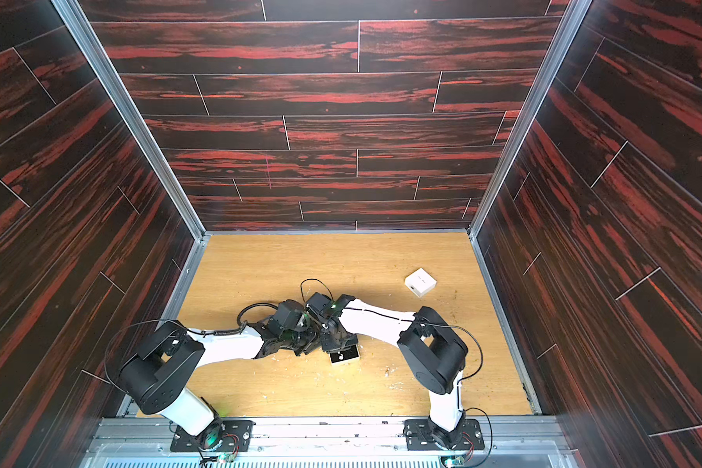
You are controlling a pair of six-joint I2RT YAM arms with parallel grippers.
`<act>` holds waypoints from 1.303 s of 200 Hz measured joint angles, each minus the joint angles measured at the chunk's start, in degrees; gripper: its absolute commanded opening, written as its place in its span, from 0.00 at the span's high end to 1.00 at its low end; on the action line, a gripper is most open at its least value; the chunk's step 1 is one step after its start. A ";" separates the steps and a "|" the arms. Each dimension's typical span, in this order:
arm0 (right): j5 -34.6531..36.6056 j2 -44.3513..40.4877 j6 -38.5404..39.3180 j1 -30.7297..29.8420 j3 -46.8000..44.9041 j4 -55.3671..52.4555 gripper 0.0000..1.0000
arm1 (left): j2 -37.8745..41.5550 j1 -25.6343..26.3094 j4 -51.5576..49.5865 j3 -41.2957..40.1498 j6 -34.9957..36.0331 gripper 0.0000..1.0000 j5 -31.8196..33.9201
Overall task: Take out the earrings from the drawer-style jewelry box
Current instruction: Pick up the earring from the drawer.
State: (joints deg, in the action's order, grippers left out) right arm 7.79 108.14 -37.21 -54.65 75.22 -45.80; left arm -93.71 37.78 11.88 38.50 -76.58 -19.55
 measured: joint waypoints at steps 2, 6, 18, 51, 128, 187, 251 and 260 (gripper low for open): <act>-0.02 0.09 0.00 0.00 0.00 -0.11 0.82 | 0.00 -0.02 0.00 0.00 0.00 0.57 -0.02; 0.04 0.26 0.00 -0.02 0.00 -0.31 0.82 | 0.00 -0.02 0.00 0.00 0.02 0.57 -0.02; 0.17 0.55 -0.02 -0.07 -0.07 -0.74 0.81 | 0.00 -0.02 0.00 0.00 0.02 0.57 0.00; 0.42 0.55 -0.11 -0.28 -0.50 -1.11 0.81 | -0.04 -0.02 0.00 0.00 0.02 0.57 -0.02; 0.35 0.52 -0.48 -0.37 -1.05 -0.59 0.83 | -0.59 -0.42 2.32 -0.68 -1.40 0.57 -0.98; 0.31 0.70 -0.48 -0.37 -1.05 -0.52 0.85 | -0.76 -0.55 2.93 -0.81 -1.51 0.57 -1.20; 0.22 0.72 -0.50 -0.48 -1.05 -0.55 0.88 | -0.85 -0.68 2.99 -0.81 -1.51 0.57 -1.46; 0.28 0.72 -0.52 -0.57 -1.05 -0.55 0.89 | -0.87 -0.68 2.99 -0.81 -1.51 0.57 -1.46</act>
State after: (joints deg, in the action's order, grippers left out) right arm 8.08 108.86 -37.74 -55.22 74.17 -46.35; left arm -94.59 37.10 14.87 37.69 -78.08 -21.02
